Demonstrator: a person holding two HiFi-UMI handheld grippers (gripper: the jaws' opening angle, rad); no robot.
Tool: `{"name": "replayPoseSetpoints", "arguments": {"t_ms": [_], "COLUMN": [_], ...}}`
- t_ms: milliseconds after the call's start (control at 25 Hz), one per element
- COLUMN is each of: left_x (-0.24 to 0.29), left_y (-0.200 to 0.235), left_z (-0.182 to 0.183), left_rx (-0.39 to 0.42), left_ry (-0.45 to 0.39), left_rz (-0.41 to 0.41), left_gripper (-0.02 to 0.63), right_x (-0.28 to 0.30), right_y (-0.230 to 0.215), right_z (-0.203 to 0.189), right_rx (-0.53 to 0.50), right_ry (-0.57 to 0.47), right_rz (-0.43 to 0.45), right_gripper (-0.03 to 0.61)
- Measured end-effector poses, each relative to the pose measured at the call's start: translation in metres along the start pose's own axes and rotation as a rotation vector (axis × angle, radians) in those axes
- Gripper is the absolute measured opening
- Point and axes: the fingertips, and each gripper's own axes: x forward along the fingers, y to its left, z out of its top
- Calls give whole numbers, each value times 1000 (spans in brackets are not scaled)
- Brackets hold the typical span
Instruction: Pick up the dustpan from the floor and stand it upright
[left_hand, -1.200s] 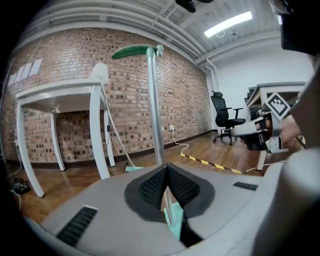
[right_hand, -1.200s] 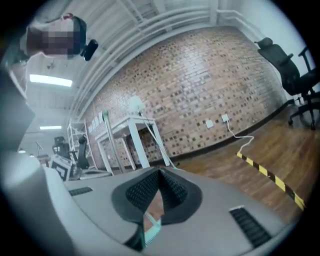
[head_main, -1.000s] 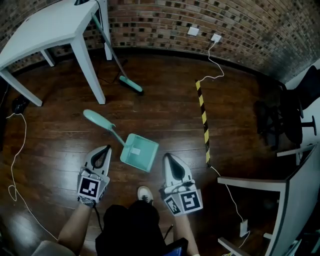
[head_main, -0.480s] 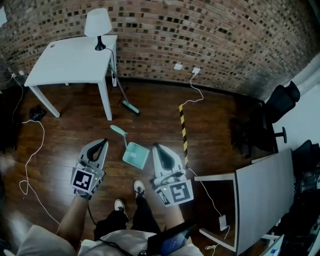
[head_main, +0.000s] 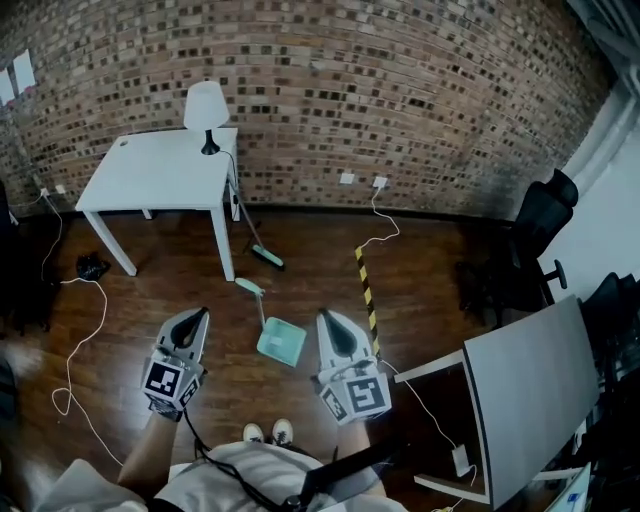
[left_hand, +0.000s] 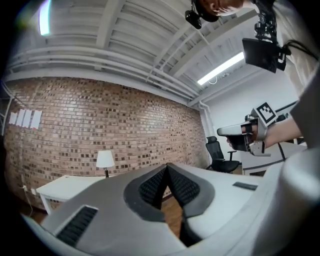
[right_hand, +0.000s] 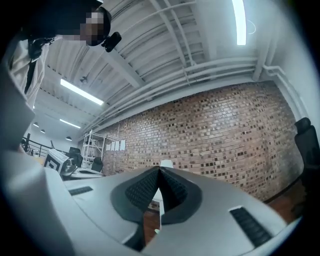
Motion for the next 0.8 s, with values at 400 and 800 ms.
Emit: {"name": "replayPoseSetpoints", "arguments": {"t_ms": [400,800], "left_x": [-39,-112], "left_y": [-4,-68], "left_z": [7,23], "left_rx": [-21,-3], "left_ry": [14,-17], "left_rz": [-14,-46], "left_gripper": [-8,-6], "right_x": [-33,-131], "right_y": [18,55], "right_z": [10,2], "right_rx": [10,-51], "right_ry": [33,101], "right_rz": [-60,-76], "right_gripper": [-11,-11]}}
